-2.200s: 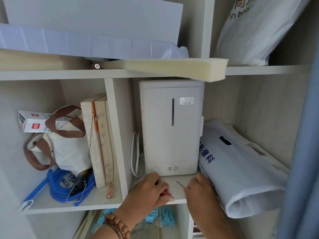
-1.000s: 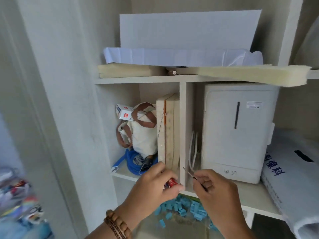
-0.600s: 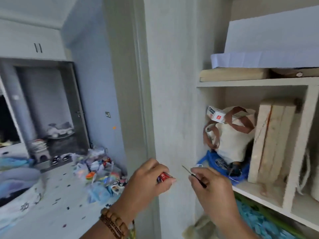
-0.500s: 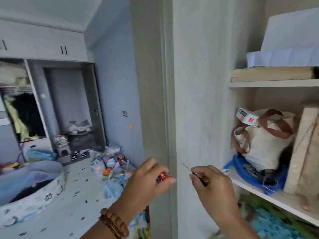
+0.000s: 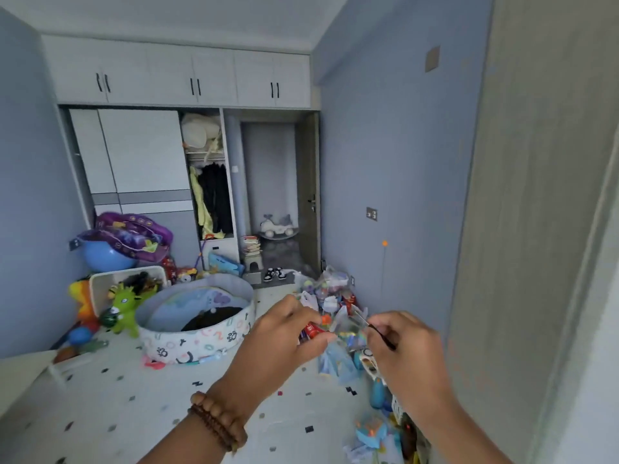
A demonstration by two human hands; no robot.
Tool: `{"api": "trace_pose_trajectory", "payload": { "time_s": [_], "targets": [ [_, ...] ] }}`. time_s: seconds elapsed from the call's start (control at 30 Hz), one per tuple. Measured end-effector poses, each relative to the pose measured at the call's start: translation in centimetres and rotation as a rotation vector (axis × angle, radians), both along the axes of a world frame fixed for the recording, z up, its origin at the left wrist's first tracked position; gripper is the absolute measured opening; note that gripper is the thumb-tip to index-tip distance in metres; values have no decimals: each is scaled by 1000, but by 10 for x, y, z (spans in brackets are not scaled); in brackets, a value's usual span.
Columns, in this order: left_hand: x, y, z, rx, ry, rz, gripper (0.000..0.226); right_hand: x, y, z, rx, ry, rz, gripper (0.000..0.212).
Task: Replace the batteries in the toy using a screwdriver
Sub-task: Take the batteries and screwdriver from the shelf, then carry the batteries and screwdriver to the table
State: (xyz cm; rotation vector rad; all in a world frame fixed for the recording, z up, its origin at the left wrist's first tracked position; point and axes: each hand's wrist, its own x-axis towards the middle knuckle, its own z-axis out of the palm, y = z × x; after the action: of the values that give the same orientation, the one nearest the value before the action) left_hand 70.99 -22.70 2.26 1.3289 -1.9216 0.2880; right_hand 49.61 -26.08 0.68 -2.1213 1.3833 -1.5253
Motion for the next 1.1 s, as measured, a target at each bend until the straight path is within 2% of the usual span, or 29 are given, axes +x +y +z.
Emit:
{"api": "trace_pose_trajectory", "payload": {
  "time_s": [0.2,0.37,0.57,0.77,1.1],
  "targets": [
    [85,-73,-17,17,-10,128,49,90,-98,-13,10,42,131,19],
    [154,-140,-16,1,-15,271,49,171,-197,-16,-13,64,257,35],
    [256,-198,-17,44,5,454,53,289,-293,-12,-14,78,432,13],
    [377,-245,-35,70,9,611,48,432,-367,-35,-15,107,609,13],
    [596,-342,-47,27,10,752,46,665,-483,-45,27,126,746,14]
  ]
}}
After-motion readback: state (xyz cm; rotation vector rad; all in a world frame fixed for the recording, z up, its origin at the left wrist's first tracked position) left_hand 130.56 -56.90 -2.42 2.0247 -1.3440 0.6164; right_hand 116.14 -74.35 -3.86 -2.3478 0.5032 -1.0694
